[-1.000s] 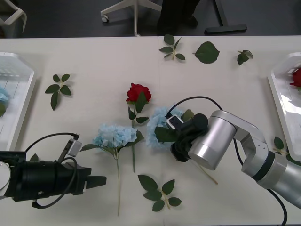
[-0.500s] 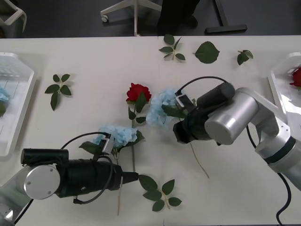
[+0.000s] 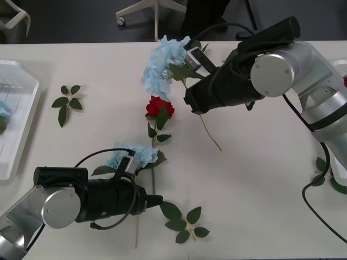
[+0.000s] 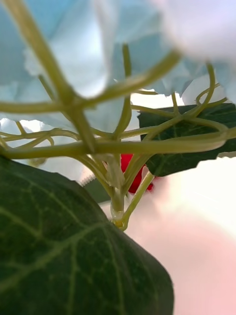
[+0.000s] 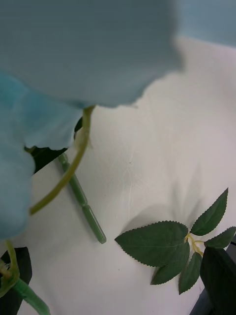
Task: Place the red flowers into the right box and the blue flowers into the left box. If a person shows an open palm, hand one flower to the person first, then continue sorting.
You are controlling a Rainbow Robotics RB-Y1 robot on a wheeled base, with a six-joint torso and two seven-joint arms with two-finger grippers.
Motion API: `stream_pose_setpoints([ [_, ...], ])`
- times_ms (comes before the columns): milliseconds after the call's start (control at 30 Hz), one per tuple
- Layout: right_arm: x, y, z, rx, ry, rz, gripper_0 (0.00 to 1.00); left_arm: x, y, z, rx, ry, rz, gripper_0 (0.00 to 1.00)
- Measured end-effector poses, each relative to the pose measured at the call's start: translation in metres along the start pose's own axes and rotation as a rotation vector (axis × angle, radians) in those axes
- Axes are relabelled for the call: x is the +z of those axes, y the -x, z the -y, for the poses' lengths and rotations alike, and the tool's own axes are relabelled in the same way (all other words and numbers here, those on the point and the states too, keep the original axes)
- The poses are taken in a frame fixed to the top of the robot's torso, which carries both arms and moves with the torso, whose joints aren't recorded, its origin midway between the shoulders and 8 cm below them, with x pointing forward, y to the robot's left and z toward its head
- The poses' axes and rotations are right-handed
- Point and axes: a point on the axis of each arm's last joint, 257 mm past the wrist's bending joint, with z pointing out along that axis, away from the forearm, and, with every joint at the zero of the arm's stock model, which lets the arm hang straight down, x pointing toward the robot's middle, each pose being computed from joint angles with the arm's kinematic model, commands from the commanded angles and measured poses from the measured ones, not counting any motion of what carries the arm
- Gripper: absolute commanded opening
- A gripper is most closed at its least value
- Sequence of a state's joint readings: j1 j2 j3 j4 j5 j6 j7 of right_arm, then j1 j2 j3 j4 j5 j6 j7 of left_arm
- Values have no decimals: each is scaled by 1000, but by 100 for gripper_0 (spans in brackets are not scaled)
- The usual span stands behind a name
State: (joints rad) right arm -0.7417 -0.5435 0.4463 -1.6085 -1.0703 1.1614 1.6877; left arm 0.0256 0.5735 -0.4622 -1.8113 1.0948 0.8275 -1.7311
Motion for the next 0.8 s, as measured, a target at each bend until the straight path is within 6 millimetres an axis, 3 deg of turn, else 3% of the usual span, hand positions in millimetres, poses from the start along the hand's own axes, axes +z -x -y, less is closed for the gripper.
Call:
stream_pose_setpoints([
  [233,1,51,-29,97,149,116,0,0,1,0,1,0,1,100],
  [600,-18,89,-50,187,272,234,0,-2,9,8,-45,-40,32,100],
  [800,-30,114,-53,27,278,357,0,-2,12,4,-31,-23,45,100],
])
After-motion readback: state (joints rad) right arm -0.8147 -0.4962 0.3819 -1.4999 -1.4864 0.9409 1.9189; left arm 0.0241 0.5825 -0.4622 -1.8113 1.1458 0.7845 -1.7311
